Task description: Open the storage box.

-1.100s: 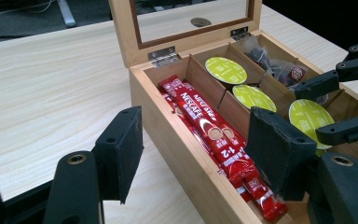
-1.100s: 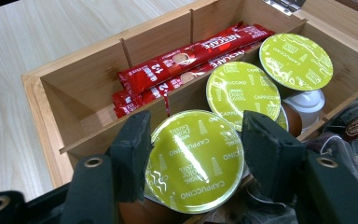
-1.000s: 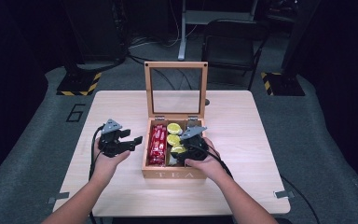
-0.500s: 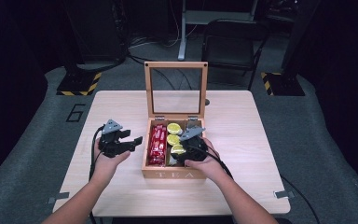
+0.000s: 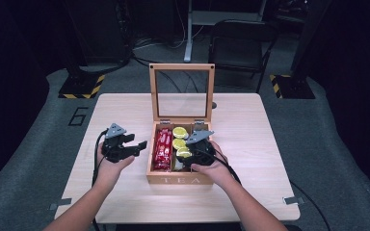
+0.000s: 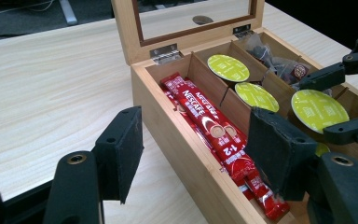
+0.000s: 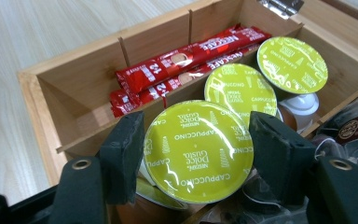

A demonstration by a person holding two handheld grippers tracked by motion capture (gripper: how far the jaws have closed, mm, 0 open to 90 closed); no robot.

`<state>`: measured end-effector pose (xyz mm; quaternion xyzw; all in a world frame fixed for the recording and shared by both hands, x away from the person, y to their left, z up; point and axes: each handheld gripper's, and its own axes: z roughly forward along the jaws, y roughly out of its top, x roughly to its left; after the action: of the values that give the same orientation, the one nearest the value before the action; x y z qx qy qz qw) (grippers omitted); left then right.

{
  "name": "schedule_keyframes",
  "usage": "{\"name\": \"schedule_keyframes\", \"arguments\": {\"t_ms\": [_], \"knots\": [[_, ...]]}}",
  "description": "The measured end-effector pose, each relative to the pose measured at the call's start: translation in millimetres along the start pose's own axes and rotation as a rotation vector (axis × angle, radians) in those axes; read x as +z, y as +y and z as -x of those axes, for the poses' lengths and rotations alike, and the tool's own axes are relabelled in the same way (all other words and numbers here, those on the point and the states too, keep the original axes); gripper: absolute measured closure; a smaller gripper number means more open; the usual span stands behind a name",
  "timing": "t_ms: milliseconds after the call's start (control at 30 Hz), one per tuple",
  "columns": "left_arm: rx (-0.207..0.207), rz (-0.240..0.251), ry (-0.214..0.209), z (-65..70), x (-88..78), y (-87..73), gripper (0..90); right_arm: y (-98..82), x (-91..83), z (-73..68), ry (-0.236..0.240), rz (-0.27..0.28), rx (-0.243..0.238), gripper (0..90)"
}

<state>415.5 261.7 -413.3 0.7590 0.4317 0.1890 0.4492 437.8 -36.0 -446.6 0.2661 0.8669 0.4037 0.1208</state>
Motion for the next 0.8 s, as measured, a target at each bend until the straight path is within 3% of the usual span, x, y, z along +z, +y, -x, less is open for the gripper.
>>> {"name": "schedule_keyframes", "arguments": {"t_ms": [467, 800], "knots": [[-0.005, -0.004, -0.001, 1.7, 0.4, -4.3, 36.3, 6.2, -16.5, 6.2, -0.004, 0.041, 0.015, 37.1], [-0.008, -0.011, 0.002, -0.5, -1.1, -7.2, 36.3, 3.6, -34.8, 28.5, -0.049, 0.073, 0.065, 37.1]]}}
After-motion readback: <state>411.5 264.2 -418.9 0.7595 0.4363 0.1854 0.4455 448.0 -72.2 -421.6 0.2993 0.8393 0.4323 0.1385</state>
